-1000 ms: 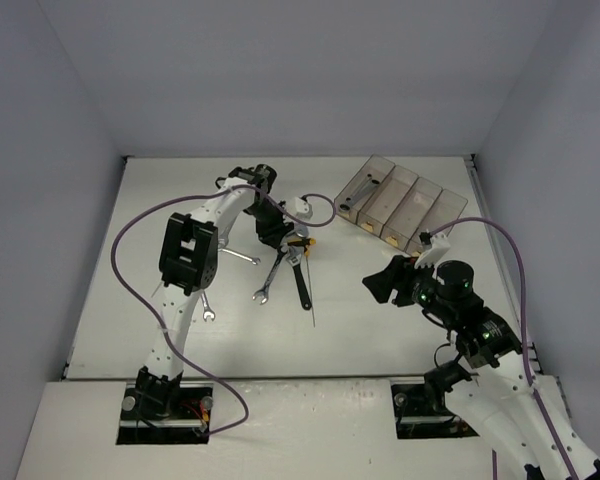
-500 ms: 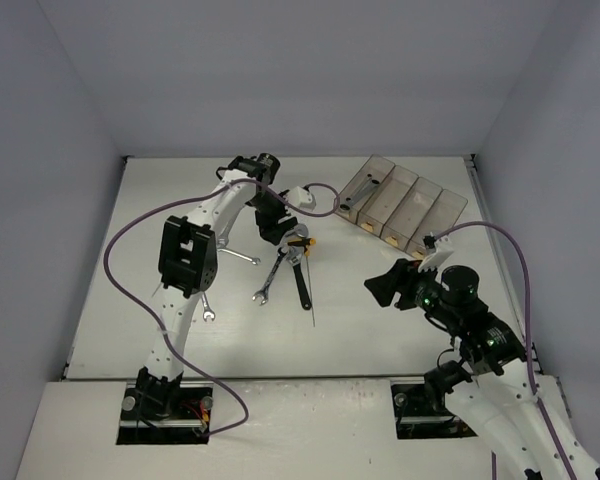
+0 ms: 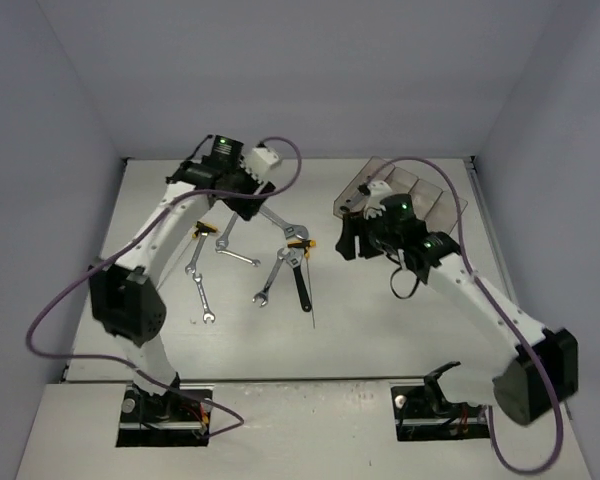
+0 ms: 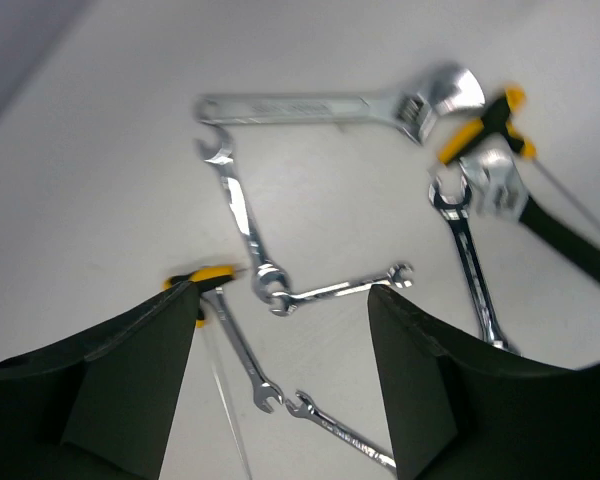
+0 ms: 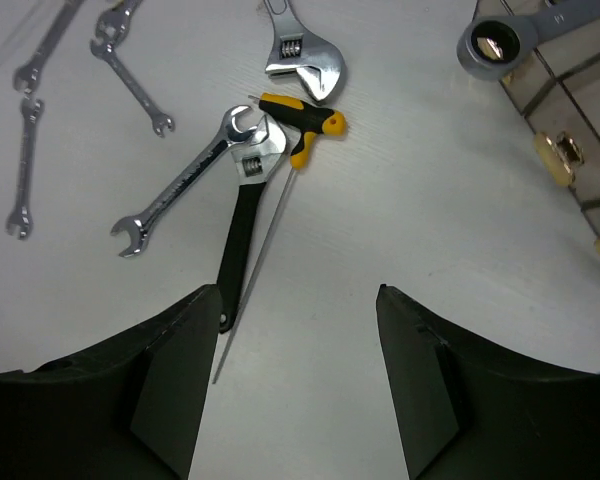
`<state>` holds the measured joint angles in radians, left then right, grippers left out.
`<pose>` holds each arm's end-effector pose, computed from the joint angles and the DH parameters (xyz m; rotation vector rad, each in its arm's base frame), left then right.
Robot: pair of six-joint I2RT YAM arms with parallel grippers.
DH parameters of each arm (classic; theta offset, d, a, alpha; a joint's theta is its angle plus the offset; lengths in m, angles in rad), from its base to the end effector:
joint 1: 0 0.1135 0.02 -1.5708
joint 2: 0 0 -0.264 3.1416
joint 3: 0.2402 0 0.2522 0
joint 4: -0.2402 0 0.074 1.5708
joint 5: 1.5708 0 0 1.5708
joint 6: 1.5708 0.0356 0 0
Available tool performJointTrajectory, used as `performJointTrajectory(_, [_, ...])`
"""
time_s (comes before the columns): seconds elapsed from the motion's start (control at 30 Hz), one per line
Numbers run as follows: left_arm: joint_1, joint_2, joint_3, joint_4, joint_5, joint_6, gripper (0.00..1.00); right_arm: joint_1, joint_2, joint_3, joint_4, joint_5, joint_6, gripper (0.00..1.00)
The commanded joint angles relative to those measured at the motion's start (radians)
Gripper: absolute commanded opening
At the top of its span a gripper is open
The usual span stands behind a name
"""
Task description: Sort the tools into containers
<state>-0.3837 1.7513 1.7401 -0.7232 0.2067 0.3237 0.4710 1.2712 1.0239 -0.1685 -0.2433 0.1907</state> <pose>0.3624 -0.1542 0.3575 0.8955 2.1194 -0.2689 0.2577 0.1409 0.3201 -0.4436 1.9869 0.6642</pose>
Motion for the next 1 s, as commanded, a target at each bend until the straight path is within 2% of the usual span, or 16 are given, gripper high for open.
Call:
performJointTrajectory(0.0, [0.014, -0.288, -0.120, 0.160, -0.265, -0.266, 0.66, 0.043, 0.276, 0.226, 0.073, -0.034, -0.182, 0.61])
performJointTrajectory(0.03, [0.018, -0.364, -0.151, 0.159, -0.302, -0.306, 0.68, 0.055, 0.315, 0.258, 0.072, -0.038, -0.226, 0.61])
performJointTrajectory(0.1, [0.020, -0.459, -0.256, 0.153, -0.357, -0.394, 0.84, 0.068, 0.441, 0.361, 0.072, -0.043, -0.271, 0.61])
performJointTrajectory(0.13, [0.022, -0.531, -0.303, 0.155, -0.382, -0.425, 0.86, 0.073, 0.491, 0.403, 0.072, -0.047, -0.296, 0.61])
performJointTrajectory(0.23, [0.025, -0.698, -0.448, 0.160, -0.394, -0.477, 0.87, 0.085, 0.634, 0.538, 0.073, -0.046, -0.342, 0.61])
performJointTrajectory(0.47, [0.025, -0.917, -0.709, 0.151, -0.429, -0.488, 0.88, 0.104, 0.939, 0.832, 0.069, -0.068, -0.417, 0.60])
performJointTrajectory(0.73, [0.025, -0.999, -0.863, 0.232, -0.447, -0.492, 0.88, 0.129, 1.112, 0.990, 0.045, -0.060, -0.465, 0.59])
performJointTrajectory(0.97, [0.026, -0.981, -0.875, 0.258, -0.432, -0.468, 0.88, 0.141, 1.174, 1.009, 0.034, -0.047, -0.471, 0.55])
